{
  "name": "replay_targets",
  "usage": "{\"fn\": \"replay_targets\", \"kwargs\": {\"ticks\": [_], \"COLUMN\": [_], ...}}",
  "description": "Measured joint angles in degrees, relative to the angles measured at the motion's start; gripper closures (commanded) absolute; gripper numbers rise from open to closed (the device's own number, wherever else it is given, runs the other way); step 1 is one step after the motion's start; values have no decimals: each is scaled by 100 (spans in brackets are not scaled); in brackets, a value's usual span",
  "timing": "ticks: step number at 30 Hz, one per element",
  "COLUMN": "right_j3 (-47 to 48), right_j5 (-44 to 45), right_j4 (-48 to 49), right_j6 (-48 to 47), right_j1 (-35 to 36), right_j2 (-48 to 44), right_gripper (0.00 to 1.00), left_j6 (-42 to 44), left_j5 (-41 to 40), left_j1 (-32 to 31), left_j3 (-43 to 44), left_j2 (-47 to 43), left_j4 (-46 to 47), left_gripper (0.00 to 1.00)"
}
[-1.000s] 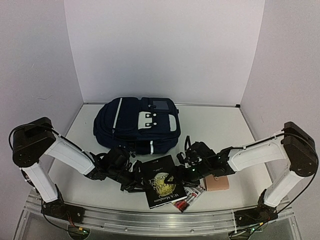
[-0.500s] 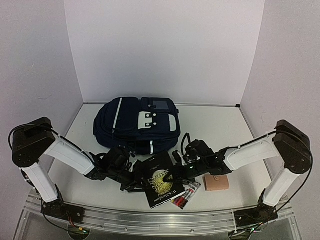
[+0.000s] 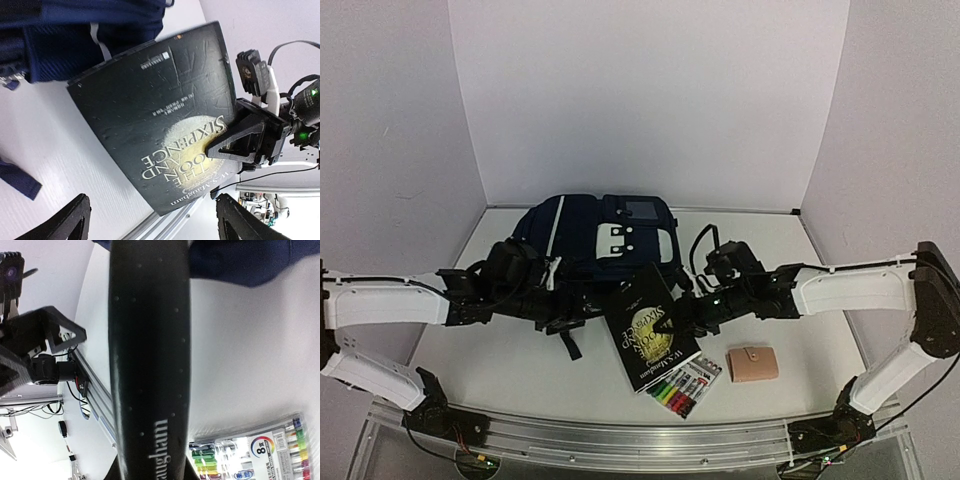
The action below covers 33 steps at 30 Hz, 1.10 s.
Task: Pack the student bag
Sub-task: Pick up the book from the center of the board.
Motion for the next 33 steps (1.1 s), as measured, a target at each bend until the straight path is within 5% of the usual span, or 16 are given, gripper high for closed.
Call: {"fn": "replay_targets", "kwargs": {"ticks": [12, 19, 24, 27, 31, 33], "right_j3": [1053, 1216, 1327, 1377, 1419, 1427], "right_j5": [-1709, -2461, -2626, -2672, -2704, -2656], "right_j4": [-1237, -1409, -1559, -1571, -1611, -1621], "right_j6": [-1223, -1504, -1648, -1724, -1895, -2115], "right_j1": [2, 155, 203, 212, 211, 204], "right_j2": [-582, -592, -585, -542, -438, -417], "right_gripper": [100, 100, 100, 96, 64, 40], "left_j6": [2107, 2745, 2927, 2954, 2934, 2846], "left_j5": [338, 1303, 2195, 2627, 3127, 3361], "left_j1": [305, 303, 303, 303, 311, 344], "left_j3": [1325, 1751, 1825, 1832, 1830, 1830], "left_j2": [-534, -247, -127, -63, -23, -72], "left_j4": [-1704, -2035, -2053, -1973, -1897, -1835], "left_gripper": [6, 9, 36, 63, 99, 100]}}
